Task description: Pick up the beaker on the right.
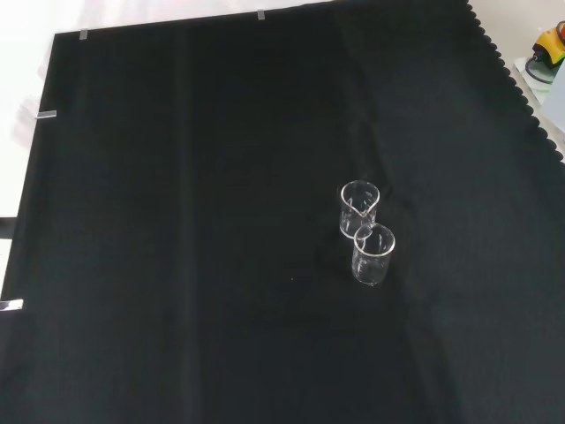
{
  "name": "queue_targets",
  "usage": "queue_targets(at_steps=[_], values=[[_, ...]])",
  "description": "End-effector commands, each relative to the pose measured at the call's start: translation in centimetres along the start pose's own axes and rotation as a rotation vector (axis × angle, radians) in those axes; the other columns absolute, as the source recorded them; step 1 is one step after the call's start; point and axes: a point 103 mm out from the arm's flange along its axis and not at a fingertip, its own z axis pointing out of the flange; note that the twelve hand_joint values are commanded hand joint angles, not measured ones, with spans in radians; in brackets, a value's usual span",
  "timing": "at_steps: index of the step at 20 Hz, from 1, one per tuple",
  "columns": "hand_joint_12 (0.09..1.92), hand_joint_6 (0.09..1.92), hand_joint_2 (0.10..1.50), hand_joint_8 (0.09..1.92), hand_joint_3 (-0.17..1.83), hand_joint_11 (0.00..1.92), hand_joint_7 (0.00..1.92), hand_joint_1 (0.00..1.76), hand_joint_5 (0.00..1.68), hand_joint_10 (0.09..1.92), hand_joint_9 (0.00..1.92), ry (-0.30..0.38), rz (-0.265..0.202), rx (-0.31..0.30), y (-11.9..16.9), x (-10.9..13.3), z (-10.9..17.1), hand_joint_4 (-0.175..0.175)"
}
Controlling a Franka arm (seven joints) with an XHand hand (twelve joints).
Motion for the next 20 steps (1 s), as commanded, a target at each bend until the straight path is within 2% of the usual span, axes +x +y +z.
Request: queue_targets(at_steps=[1,5,18,20], values=[[0.80,0.24,1.12,0.48,0.82,0.00,0.00,0.05,0.09,0.63,0.04,-0.004,0.002,-0.009,0.1,0.0,0.0,-0.050],[0.79,0.11,1.18,0.47,0.74,0.00,0.00,0.00,0.14,0.63,0.03,-0.002,0.008,-0.005,0.4,-0.1,0.1,-0.050],[0.79,0.09,1.18,0.47,0.73,0.00,0.01,0.00,0.15,0.64,0.04,0.029,0.028,0.027,2.5,-0.7,2.5,-0.050],[0.79,0.09,1.18,0.47,0.73,0.00,0.01,0.00,0.15,0.64,0.04,0.034,0.043,0.038,2.9,-0.8,3.3,-0.051]])
